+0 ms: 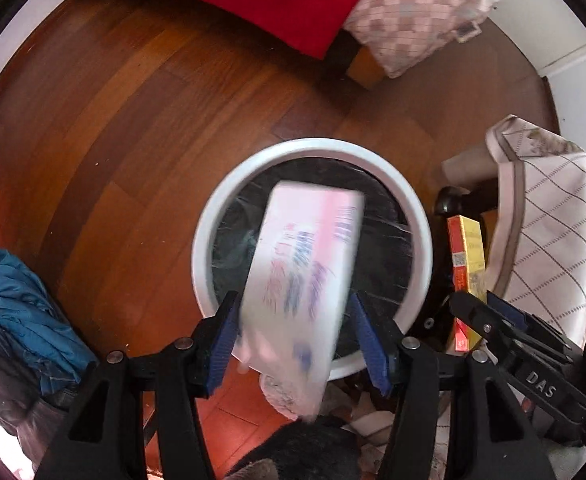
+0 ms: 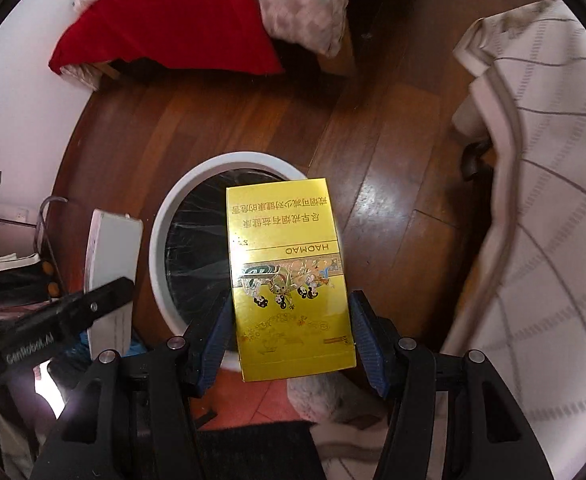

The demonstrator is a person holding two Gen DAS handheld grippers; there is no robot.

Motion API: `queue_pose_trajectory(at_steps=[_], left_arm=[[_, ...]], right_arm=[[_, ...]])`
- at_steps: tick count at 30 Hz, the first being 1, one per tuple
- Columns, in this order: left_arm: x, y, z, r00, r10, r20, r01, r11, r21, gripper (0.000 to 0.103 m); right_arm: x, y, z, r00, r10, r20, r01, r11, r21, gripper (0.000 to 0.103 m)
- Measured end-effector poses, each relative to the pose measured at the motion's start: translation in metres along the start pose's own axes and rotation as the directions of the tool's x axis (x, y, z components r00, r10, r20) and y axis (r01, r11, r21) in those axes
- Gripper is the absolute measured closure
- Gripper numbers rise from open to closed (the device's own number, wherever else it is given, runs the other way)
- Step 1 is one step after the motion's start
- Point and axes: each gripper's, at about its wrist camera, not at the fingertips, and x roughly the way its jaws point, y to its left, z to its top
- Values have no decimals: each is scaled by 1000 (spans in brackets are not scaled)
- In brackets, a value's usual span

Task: Collect trash
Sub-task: 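Carry both boxes over the bin and open both tools to drop them, then move both tools back from the bin to the table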

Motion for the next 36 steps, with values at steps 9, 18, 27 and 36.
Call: queue_pose_trajectory(at_steps=[9,18,27,36], left_arm=[[-28,28,-9,985,103,136,-96,994,-53,3],[-53,25,-35,959,188,213,-185,982,-34,3],[-78,7,-58,953,173,249,-175,984,-14,3],[-119,-5,-83,937,159,312,-164,986,-10,3]], right_arm=[[37,15,24,999,29,-31,-30,999,-27,8],[6,17,-9,998,-53,20,54,997,-60,0],[-35,24,-37,991,-112,73,119,987,-105,0],[-80,30,-55,985,-111,132,127,985,-115,0]])
